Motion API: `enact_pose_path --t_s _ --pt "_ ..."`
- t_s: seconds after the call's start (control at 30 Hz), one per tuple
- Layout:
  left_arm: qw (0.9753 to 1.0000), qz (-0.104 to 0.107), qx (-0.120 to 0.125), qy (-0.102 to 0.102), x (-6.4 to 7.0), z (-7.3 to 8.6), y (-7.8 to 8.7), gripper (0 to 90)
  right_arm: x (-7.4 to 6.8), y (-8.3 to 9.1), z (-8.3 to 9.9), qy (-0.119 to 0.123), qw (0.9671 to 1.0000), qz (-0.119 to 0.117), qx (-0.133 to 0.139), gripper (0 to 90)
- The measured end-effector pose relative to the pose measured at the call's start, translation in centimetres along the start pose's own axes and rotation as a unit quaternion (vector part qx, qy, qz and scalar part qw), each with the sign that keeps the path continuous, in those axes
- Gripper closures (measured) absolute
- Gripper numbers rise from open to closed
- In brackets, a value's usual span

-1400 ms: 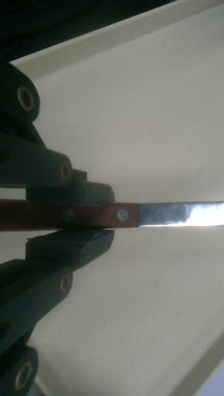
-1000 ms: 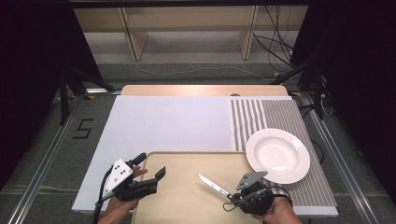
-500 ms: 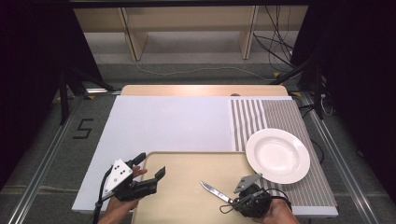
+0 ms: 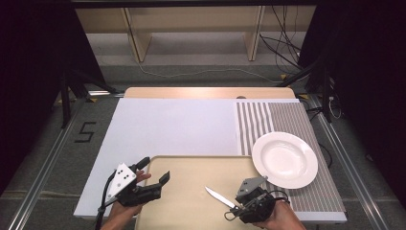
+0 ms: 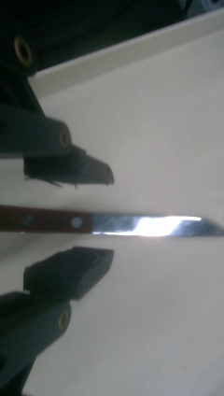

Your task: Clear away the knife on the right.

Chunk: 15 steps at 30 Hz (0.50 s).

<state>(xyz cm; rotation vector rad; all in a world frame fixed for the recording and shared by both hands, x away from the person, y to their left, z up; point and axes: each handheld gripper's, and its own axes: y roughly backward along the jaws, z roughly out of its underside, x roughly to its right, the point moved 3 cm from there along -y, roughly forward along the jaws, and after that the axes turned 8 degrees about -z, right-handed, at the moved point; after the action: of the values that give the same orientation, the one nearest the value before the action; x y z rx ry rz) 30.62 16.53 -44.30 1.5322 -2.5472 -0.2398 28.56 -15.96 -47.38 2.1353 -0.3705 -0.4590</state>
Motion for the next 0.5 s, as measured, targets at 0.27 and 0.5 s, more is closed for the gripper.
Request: enact_pose_path --t_s 0.27,0.5 --pt "1.0 -0.001 0.0 -0.001 0.0 0.0 0.0 15.6 -1.1 -1.1 -0.7 0.058 0.9981 -0.011 -0.014 85.9" --pt "1.0 -0.001 -0.001 -0.001 0.0 0.1 0.0 15.7 -0.9 -1.9 -0.6 0.069 0.997 -0.005 -0.034 90.0"
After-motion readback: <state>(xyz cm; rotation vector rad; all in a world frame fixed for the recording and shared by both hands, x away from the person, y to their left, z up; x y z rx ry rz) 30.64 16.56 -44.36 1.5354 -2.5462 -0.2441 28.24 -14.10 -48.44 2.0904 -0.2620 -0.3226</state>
